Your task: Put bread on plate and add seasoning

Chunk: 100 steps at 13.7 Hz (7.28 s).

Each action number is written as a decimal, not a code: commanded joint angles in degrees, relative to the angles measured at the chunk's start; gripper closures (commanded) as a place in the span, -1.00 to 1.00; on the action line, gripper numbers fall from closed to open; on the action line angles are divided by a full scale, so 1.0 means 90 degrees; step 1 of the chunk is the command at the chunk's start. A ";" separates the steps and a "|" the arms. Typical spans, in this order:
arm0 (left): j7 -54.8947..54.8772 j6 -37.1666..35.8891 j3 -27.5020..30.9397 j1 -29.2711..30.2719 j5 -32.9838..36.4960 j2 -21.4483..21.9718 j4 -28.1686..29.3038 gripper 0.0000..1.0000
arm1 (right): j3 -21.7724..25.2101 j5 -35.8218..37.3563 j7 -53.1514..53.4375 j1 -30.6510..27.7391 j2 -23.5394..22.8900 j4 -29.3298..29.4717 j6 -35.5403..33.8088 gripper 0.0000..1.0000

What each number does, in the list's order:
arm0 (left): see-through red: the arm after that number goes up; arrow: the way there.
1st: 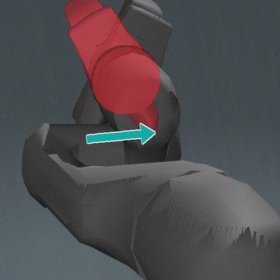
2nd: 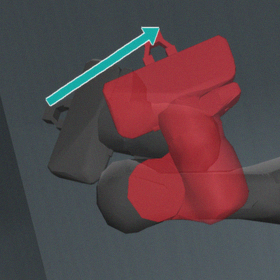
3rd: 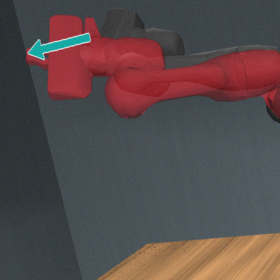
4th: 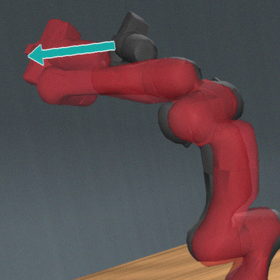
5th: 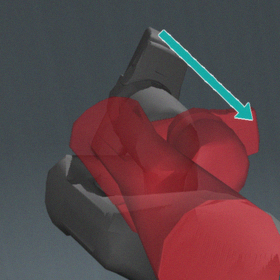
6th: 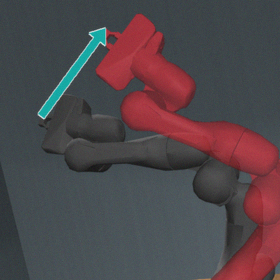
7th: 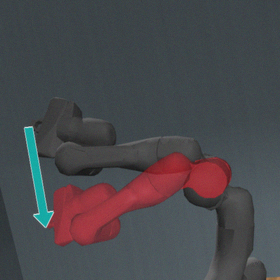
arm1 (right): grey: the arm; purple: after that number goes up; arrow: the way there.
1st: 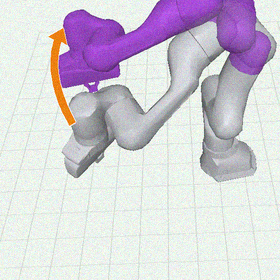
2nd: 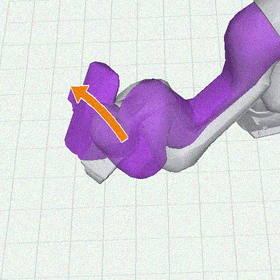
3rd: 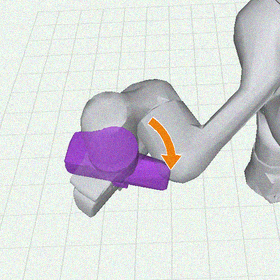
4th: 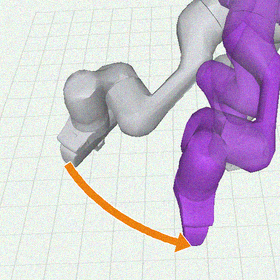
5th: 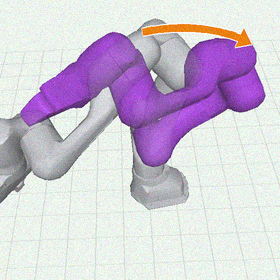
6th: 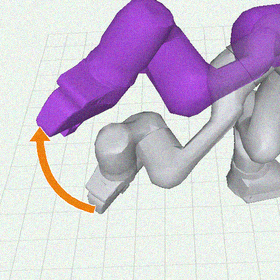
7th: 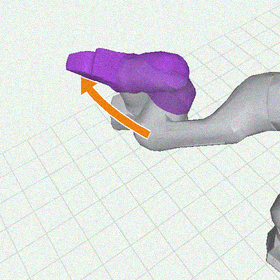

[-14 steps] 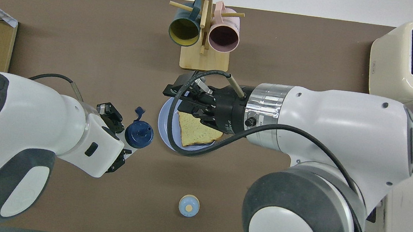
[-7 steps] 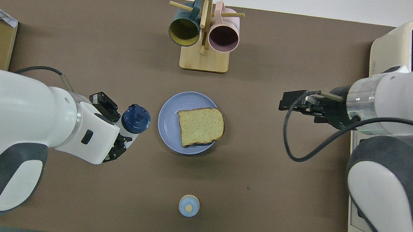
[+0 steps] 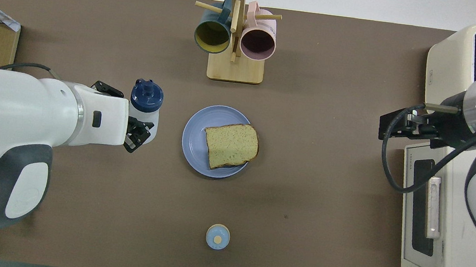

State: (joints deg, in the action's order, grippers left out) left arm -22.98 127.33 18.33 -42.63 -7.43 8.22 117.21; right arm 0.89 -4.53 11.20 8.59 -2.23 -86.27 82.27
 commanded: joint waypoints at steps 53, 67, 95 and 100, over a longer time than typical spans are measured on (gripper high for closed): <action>-0.0171 -0.3141 -0.1616 -0.1180 0.3705 -0.0980 -0.0484 1.00 | -0.0118 0.0571 -0.1401 -0.0846 0.0385 -0.0483 -0.0098 -1.00; -0.0171 -0.5260 -0.1636 -0.1992 0.5863 -0.2954 -0.1363 1.00 | -0.0118 0.0571 -0.1401 -0.0837 0.0385 -0.0483 -0.0098 -1.00; -0.0171 -0.5361 -0.1568 -0.1779 0.7776 -0.4126 -0.1900 1.00 | -0.0118 0.0571 -0.1401 -0.0837 0.0385 -0.0483 -0.0098 -1.00; -0.0171 -0.5193 -0.1568 -0.1600 0.8091 -0.4331 -0.1939 1.00 | -0.0118 0.0571 -0.1401 -0.0837 0.0385 -0.0483 -0.0098 -1.00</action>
State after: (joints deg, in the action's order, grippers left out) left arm -24.08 80.79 4.32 -55.89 63.93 -29.58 100.71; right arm 0.35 0.24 -0.31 1.92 0.20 -89.14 80.04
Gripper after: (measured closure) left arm 0.573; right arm 0.000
